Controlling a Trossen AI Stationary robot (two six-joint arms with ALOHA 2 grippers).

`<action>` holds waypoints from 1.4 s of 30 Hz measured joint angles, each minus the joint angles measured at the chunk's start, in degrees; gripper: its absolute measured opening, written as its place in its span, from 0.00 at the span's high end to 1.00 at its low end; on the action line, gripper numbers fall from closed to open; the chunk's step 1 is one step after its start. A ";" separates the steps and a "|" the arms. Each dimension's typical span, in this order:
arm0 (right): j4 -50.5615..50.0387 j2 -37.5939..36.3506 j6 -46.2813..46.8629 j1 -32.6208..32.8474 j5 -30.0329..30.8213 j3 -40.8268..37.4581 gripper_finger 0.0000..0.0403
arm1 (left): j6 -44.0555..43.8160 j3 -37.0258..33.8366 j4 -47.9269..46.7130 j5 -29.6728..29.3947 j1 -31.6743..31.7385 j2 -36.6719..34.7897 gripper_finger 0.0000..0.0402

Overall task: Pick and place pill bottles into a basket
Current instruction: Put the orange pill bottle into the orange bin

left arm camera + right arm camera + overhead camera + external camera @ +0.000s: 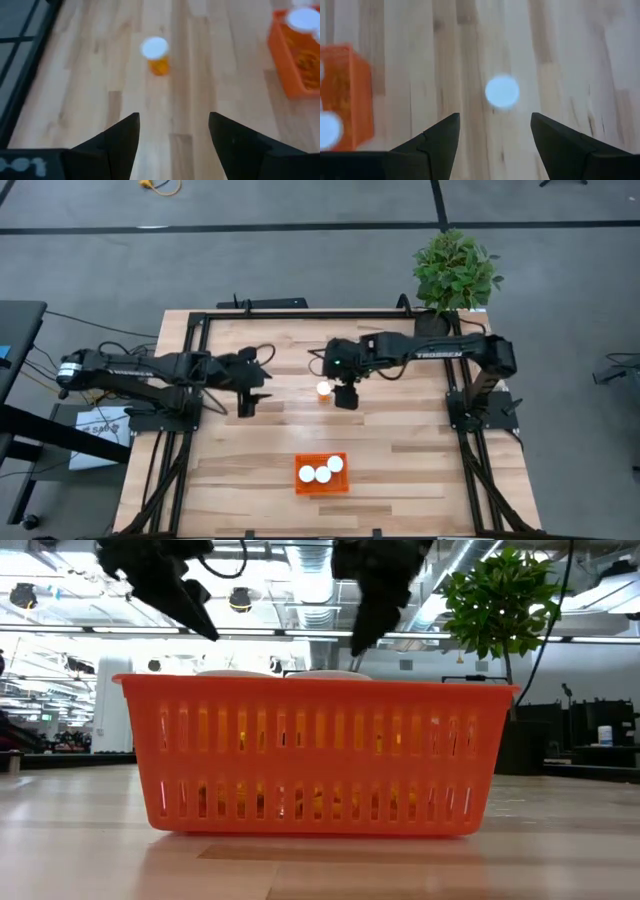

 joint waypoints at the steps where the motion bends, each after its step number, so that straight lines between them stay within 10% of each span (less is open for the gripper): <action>1: -0.81 0.96 -1.08 0.03 -0.12 0.59 0.40 | 0.41 -0.17 0.93 0.81 1.50 0.00 0.43; 13: -4.07 7.67 -5.10 0.11 3.97 3.76 0.40 | 0.55 -3.84 5.75 6.30 10.70 0.00 0.43; 42: -2.58 13.69 -18.50 0.20 2.72 5.16 0.23 | -0.11 -4.04 6.26 6.68 10.97 0.00 0.43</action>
